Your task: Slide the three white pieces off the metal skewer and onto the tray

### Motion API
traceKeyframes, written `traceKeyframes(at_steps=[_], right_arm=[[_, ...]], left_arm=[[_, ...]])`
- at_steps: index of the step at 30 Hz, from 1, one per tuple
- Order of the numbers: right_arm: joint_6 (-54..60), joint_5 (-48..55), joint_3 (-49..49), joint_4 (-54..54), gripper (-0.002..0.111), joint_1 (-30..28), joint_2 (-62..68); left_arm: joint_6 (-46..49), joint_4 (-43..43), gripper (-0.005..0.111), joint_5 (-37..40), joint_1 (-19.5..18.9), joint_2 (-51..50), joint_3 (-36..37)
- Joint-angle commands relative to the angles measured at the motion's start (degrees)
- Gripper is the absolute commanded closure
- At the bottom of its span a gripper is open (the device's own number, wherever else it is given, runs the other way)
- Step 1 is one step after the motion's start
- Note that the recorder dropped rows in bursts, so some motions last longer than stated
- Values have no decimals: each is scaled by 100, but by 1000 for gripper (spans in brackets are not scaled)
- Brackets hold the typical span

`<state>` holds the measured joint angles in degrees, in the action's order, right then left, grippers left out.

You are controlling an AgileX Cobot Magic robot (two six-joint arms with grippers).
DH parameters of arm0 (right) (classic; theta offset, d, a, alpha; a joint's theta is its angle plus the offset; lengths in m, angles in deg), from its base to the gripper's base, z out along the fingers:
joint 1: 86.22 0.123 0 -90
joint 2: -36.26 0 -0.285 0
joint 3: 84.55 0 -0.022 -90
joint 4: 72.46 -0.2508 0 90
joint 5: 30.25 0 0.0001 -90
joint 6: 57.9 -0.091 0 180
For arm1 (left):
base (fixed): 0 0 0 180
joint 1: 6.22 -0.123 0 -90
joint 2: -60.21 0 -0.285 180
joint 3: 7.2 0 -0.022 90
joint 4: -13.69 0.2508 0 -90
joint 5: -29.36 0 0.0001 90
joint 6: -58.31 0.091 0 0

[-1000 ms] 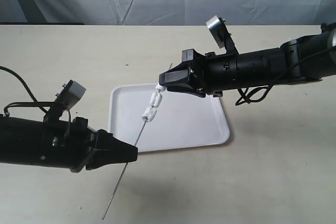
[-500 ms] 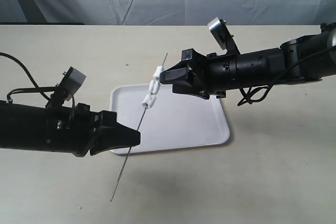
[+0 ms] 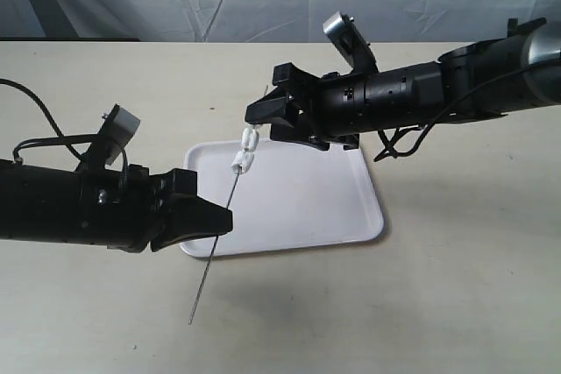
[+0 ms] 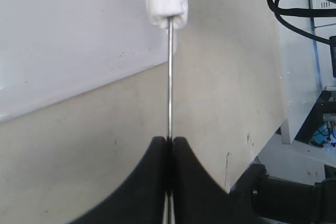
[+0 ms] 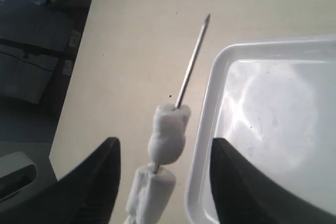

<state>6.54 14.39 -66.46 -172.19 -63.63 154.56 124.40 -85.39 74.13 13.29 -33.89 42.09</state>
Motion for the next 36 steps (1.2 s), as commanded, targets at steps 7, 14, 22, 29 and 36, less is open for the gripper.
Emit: traceKeyframes(at_steps=[7,14,22,29,36], right_arm=[[-288,-309,-162,-22,61,85,6],[-222,-260,-170,-22,79,85,6],[-155,-178,-170,-22,66,85,6],[-155,-91,-170,-22,82,85,6],[-155,-69,-170,-22,82,85,6]], left_arm=[[-180,-87,107,57,0,32,-18],[-182,-87,107,78,0,32,-18],[-88,-87,107,346,0,32,-18],[-41,-87,107,378,0,32,-18],[-42,-87,107,433,0,32,-18]])
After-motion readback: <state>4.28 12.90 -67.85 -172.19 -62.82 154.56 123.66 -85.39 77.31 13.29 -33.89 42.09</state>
